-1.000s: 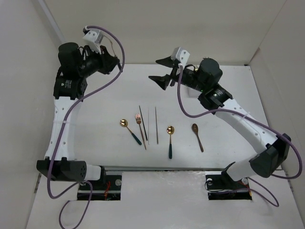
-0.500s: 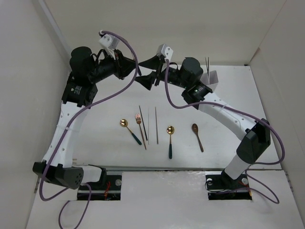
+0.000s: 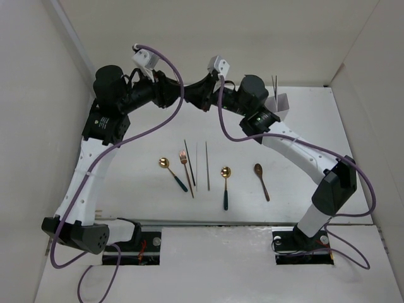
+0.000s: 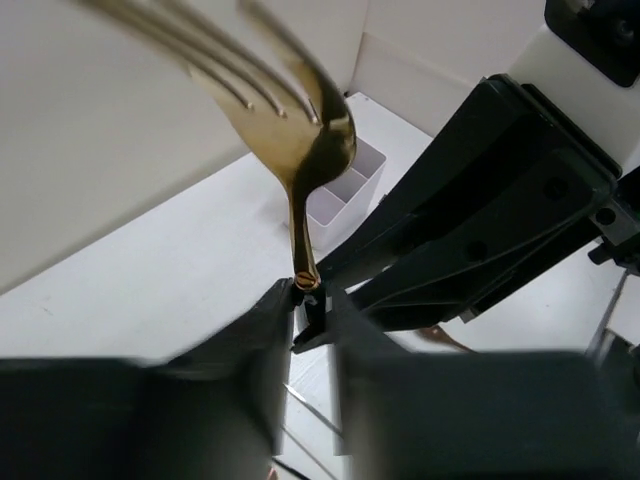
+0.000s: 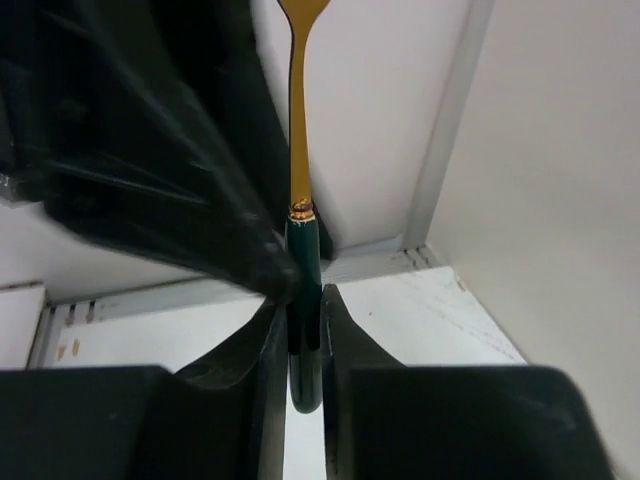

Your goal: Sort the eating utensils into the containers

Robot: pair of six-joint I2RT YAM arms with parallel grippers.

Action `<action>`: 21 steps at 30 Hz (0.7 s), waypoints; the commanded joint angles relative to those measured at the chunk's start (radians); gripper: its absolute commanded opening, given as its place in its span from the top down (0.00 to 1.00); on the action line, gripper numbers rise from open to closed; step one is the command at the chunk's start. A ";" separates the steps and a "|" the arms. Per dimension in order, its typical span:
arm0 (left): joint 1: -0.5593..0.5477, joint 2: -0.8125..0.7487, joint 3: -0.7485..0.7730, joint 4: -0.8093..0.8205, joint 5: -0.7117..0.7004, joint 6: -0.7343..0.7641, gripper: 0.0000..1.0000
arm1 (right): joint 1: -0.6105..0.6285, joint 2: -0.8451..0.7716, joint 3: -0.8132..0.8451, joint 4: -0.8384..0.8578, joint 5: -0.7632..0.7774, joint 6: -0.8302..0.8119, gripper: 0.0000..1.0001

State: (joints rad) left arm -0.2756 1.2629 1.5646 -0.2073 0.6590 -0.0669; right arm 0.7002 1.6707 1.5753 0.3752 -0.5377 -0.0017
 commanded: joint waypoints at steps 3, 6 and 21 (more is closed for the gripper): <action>-0.014 -0.016 0.002 0.005 0.013 0.015 0.00 | -0.019 -0.023 0.000 0.059 0.063 0.002 1.00; -0.014 -0.016 0.002 -0.029 -0.051 0.028 0.00 | -0.096 -0.061 -0.093 0.059 0.116 0.002 1.00; 0.035 -0.057 -0.138 -0.090 -0.440 0.081 0.00 | -0.602 0.075 -0.235 -0.087 0.225 -0.184 1.00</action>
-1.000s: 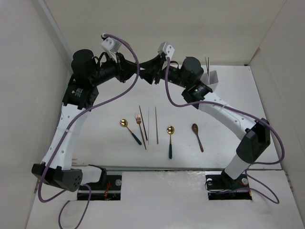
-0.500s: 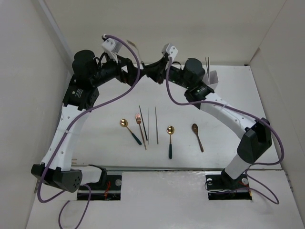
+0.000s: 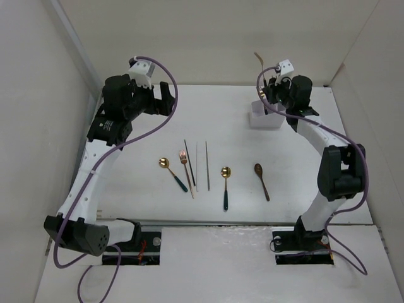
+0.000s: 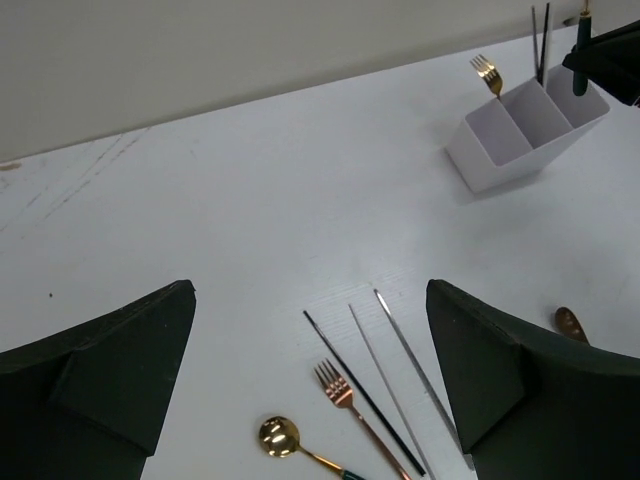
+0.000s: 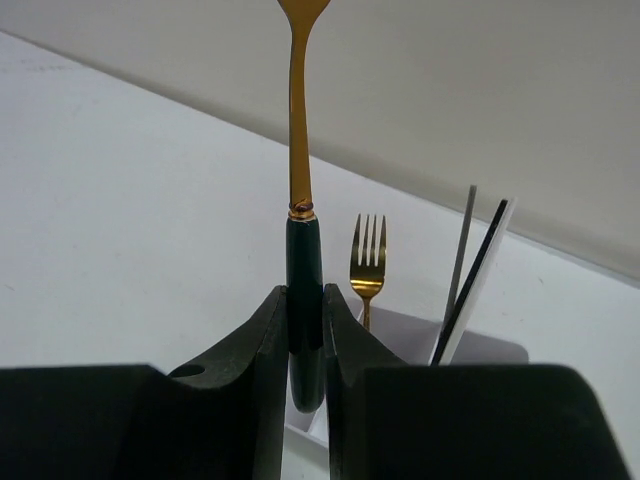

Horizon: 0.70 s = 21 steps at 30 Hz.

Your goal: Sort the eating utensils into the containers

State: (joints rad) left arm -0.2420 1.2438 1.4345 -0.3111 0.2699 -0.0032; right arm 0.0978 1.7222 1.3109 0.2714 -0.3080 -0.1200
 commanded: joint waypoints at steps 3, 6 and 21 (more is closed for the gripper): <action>0.010 -0.038 -0.017 0.014 -0.073 0.026 0.00 | -0.017 0.082 0.065 0.006 -0.005 -0.066 1.00; 0.021 -0.038 -0.026 0.014 -0.084 0.035 0.00 | -0.039 0.132 0.096 -0.026 0.004 -0.066 1.00; 0.063 -0.038 -0.055 0.050 -0.093 0.035 0.00 | -0.059 0.215 0.083 -0.063 0.063 -0.084 0.96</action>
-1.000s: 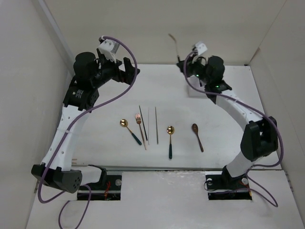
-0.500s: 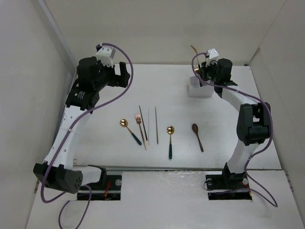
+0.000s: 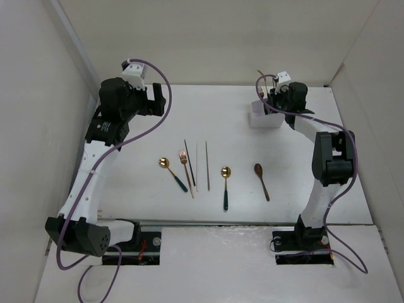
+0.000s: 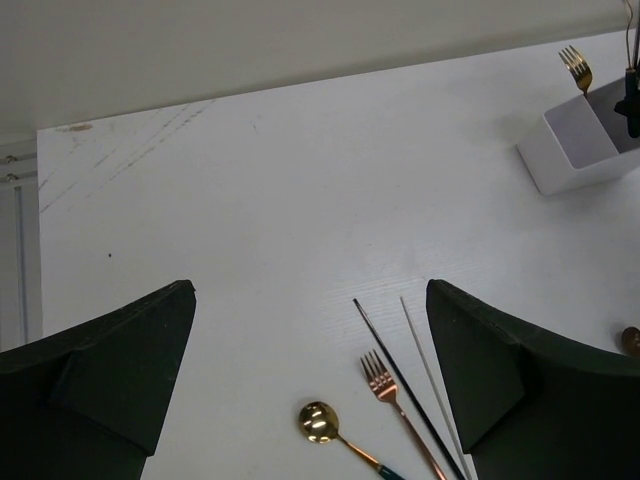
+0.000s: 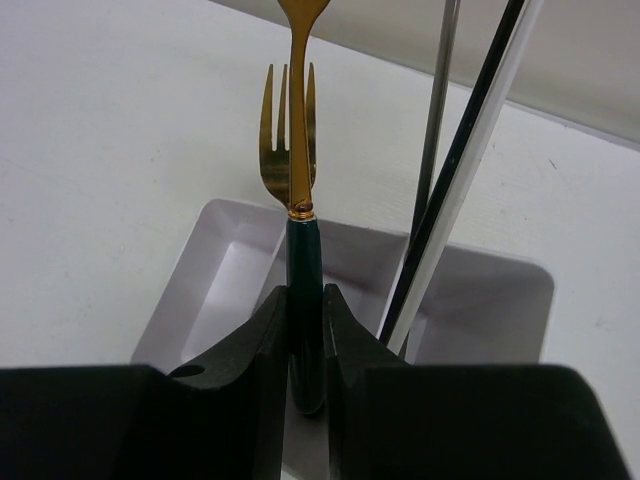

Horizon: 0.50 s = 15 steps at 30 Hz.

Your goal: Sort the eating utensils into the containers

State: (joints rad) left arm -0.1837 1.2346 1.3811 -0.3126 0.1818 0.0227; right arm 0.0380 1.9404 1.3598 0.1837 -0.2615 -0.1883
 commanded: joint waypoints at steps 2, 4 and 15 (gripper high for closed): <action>0.013 -0.020 -0.002 0.052 -0.005 0.019 0.00 | 0.000 -0.003 0.024 0.025 0.016 -0.016 0.89; 0.013 -0.020 -0.002 0.061 -0.005 0.019 0.00 | 0.000 -0.003 0.024 0.016 0.016 -0.016 0.77; 0.013 -0.041 -0.060 0.061 -0.051 0.008 0.00 | 0.000 -0.060 0.024 -0.013 -0.004 -0.007 0.58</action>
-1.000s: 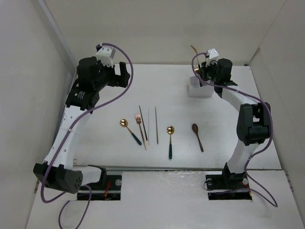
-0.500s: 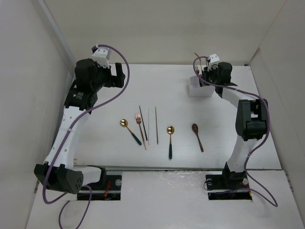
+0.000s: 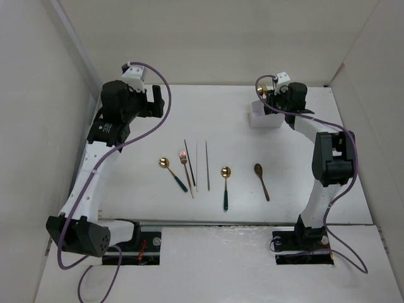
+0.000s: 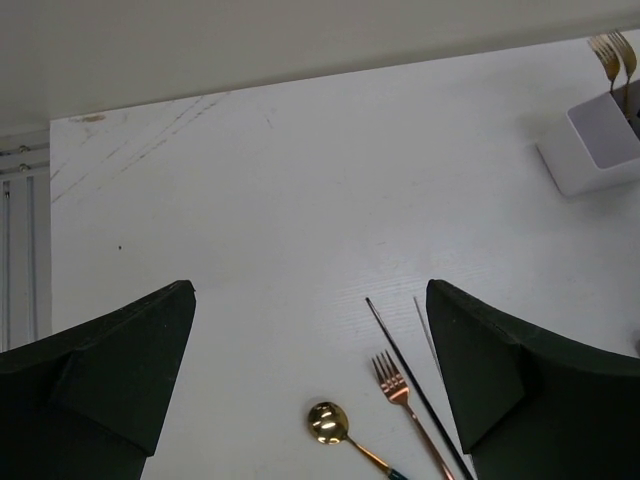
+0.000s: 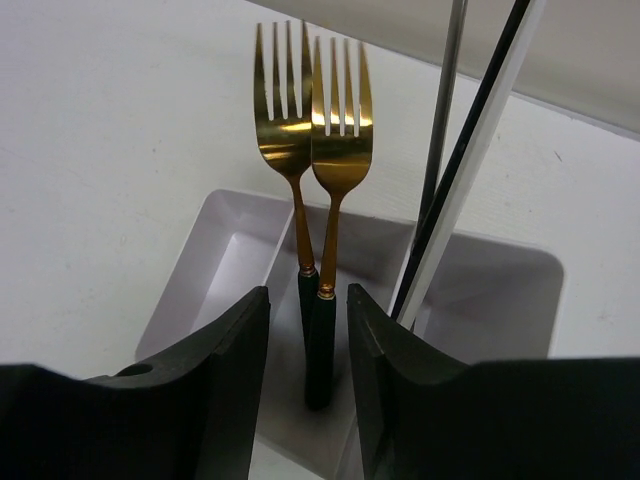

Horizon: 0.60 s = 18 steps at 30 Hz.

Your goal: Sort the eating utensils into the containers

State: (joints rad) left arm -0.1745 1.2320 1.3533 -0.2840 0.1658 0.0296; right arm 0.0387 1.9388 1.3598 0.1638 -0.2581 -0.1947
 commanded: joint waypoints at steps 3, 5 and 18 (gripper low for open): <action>0.004 -0.052 -0.075 0.042 -0.095 0.001 0.00 | 0.010 -0.127 0.015 -0.004 0.005 0.000 0.56; 0.004 -0.077 -0.106 0.051 -0.132 -0.008 0.00 | 0.026 -0.203 0.004 -0.047 0.022 0.000 0.54; 0.050 -0.298 -0.439 0.126 -0.246 -0.157 0.00 | 0.216 -0.394 -0.097 -0.883 0.198 0.264 0.49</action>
State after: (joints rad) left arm -0.1265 0.9871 0.9512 -0.2321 -0.0769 -0.0742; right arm 0.2390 1.5623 1.3312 -0.4431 -0.1177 -0.0452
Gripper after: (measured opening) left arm 0.997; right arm 0.512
